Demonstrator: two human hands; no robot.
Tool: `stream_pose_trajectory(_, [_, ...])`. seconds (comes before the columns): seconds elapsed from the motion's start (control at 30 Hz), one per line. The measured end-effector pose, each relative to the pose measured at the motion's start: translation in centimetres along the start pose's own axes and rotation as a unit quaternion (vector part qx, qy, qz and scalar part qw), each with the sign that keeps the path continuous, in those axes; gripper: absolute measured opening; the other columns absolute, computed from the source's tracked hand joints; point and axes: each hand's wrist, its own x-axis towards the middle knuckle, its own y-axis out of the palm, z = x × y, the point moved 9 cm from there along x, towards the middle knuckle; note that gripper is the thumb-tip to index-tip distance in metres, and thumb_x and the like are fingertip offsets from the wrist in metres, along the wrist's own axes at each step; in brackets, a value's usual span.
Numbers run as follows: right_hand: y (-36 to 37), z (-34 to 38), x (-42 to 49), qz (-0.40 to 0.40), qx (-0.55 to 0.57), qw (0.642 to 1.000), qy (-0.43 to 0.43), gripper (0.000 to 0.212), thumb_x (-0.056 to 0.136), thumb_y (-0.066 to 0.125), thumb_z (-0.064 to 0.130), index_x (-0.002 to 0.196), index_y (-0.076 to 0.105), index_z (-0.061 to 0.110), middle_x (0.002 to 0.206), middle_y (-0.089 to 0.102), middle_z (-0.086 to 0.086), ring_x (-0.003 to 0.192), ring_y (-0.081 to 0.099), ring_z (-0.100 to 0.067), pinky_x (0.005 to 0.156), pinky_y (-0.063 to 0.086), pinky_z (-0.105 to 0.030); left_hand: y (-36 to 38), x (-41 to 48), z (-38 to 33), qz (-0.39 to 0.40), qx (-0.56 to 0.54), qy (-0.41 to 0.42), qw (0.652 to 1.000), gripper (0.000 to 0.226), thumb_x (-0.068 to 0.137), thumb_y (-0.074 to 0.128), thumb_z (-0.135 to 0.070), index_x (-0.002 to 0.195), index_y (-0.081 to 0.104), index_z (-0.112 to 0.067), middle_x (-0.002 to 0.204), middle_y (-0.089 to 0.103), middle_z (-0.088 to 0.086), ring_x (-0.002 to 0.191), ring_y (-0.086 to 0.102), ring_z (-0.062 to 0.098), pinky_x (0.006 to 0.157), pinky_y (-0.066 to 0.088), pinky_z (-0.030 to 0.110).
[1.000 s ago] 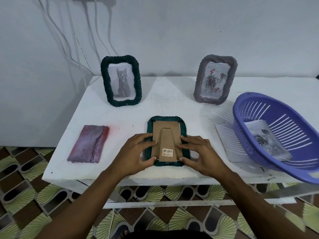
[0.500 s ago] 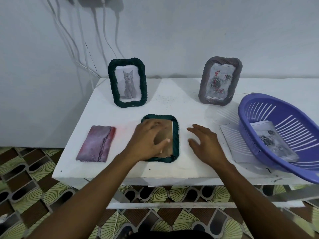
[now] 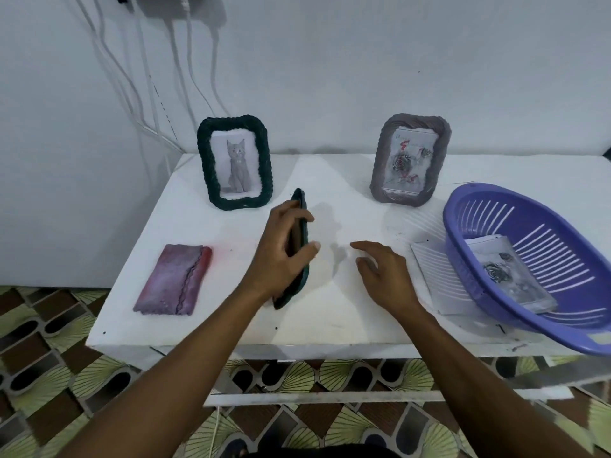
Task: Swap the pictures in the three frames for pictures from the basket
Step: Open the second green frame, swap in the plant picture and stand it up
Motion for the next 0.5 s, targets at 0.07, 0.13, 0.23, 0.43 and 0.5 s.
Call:
stream_pose_trajectory(0.07, [0.8,1.1,0.3,0.006,0.029,1.0,-0.001,0.029,0.092,0.058,0.012,0.119,0.065,0.021,0.12,0.067,0.002,0.11,0.06,-0.017,0.099,0.04,-0.025,-2.0,-0.4,-0.1,-0.014,-0.082,-0.018,0.996,0.033,0.082,0.058,-0.025,0.114,0.052,-0.027,0.133,0.043,-0.006,0.126,0.044,0.013,0.102,0.041,0.029])
stream_pose_trajectory(0.13, [1.6,2.0,0.5,0.014,0.045,0.999,-0.002,0.03,0.092,0.058,0.014,0.12,0.065,0.023,0.119,0.066,0.004,0.108,0.059,-0.014,0.095,0.038,-0.021,-4.1,-1.0,0.5,-0.022,-0.107,-0.034,0.993,0.033,0.082,0.057,-0.016,0.113,0.052,-0.026,0.125,0.049,-0.001,0.119,0.051,0.022,0.099,0.046,0.038])
stream_pose_trajectory(0.23, [2.8,3.6,0.6,0.029,0.062,0.998,-0.009,0.03,0.093,0.059,0.019,0.122,0.064,0.026,0.122,0.064,0.011,0.111,0.057,-0.013,0.098,0.037,-0.022,-7.6,-2.1,2.1,-0.027,-0.108,-0.089,0.99,0.032,0.085,0.057,-0.011,0.113,0.053,-0.025,0.121,0.057,0.0,0.108,0.06,0.024,0.084,0.055,0.04])
stream_pose_trajectory(0.43, [4.8,4.9,0.1,0.057,-0.012,0.998,-0.015,0.033,0.094,0.053,0.042,0.125,0.059,0.036,0.129,0.06,0.012,0.123,0.048,-0.014,0.097,0.03,-0.034,-8.8,-3.8,5.9,-0.033,-0.047,-0.16,0.985,0.039,0.088,0.061,-0.004,0.111,0.06,-0.036,0.127,0.061,-0.01,0.098,0.068,0.016,0.077,0.059,0.052])
stream_pose_trajectory(0.5, [4.7,4.4,-0.2,0.052,-0.042,0.998,-0.011,0.034,0.092,0.054,0.043,0.125,0.059,0.037,0.129,0.06,0.012,0.123,0.046,-0.015,0.092,0.029,-0.033,-6.7,-4.0,5.9,-0.019,-0.02,-0.151,0.988,0.038,0.088,0.062,-0.008,0.113,0.058,-0.037,0.123,0.061,-0.011,0.095,0.067,0.009,0.079,0.059,0.043])
